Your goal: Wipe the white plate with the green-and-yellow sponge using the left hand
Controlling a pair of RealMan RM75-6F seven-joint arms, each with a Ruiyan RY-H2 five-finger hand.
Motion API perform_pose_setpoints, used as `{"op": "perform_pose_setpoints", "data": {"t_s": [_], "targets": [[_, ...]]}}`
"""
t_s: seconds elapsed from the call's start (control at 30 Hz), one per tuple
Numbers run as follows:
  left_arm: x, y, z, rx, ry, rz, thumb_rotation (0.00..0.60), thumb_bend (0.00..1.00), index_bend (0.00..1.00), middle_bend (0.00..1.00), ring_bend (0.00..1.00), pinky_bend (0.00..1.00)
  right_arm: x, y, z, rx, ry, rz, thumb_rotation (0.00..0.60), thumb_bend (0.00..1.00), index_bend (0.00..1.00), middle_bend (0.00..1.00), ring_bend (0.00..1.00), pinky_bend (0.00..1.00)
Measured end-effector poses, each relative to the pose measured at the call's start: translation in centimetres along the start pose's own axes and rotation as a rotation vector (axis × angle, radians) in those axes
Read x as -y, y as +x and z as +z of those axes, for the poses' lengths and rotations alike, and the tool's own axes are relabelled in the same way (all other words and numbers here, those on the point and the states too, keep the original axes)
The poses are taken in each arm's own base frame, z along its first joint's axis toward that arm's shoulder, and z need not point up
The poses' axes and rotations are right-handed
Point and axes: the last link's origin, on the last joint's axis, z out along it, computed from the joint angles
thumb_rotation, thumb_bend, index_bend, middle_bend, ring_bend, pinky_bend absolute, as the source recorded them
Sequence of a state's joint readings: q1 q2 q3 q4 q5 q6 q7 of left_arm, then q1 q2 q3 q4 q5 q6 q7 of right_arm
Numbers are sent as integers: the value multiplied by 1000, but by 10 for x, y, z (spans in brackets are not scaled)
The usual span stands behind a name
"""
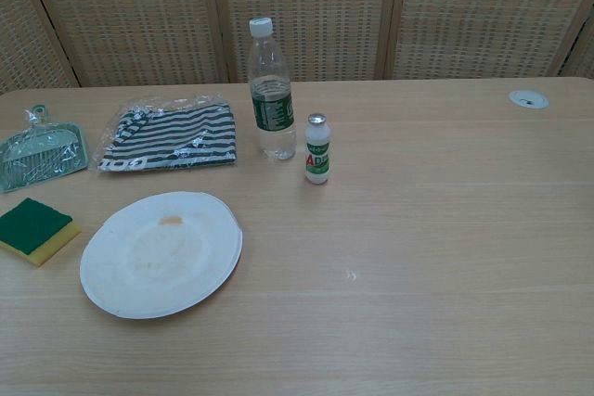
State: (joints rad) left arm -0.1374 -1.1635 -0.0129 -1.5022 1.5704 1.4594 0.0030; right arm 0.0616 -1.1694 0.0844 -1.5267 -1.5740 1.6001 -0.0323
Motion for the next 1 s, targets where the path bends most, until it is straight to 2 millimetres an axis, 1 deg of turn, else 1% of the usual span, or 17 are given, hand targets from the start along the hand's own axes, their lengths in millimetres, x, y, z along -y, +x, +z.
{"op": "perform_pose_setpoints", "data": {"t_s": [0.2,0.3,0.4,0.5,0.6,0.63,0.67,0.83,0.9,1.0], "targets": [[0,-5,4,15,-7,9,600,0,0,0,0,0,-1,0,0,3,-7,1,600,0,0,0,0,0],[0,-9,10,27,-24,28,600,0,0,0,0,0,-1,0,1,4,-15,2,600,0,0,0,0,0],[2,-17,20,49,-53,54,600,0,0,0,0,0,-2,0,2,5,-23,0,600,0,0,0,0,0],[5,-27,34,88,-100,82,600,0,0,0,0,7,-2,-1,3,8,-28,-2,600,0,0,0,0,0],[12,-36,51,125,-147,114,600,0,0,0,0,59,-3,-3,6,19,-34,-10,600,0,0,0,0,0],[15,-39,61,142,-169,124,600,0,0,0,0,72,-3,-4,6,27,-37,-13,600,0,0,0,0,0],[17,-40,65,147,-178,129,600,0,0,0,0,85,-3,-6,7,34,-40,-15,600,0,0,0,0,0],[30,-52,97,195,-229,213,600,0,5,2,0,123,-3,-10,10,46,-51,-36,600,0,0,0,0,0],[31,-59,108,225,-237,234,600,0,58,33,0,140,-3,-11,11,53,-55,-38,600,0,0,0,0,0],[25,-74,124,270,-257,260,600,0,119,76,0,149,-4,-15,12,72,-67,-39,600,0,0,0,0,0]]}}
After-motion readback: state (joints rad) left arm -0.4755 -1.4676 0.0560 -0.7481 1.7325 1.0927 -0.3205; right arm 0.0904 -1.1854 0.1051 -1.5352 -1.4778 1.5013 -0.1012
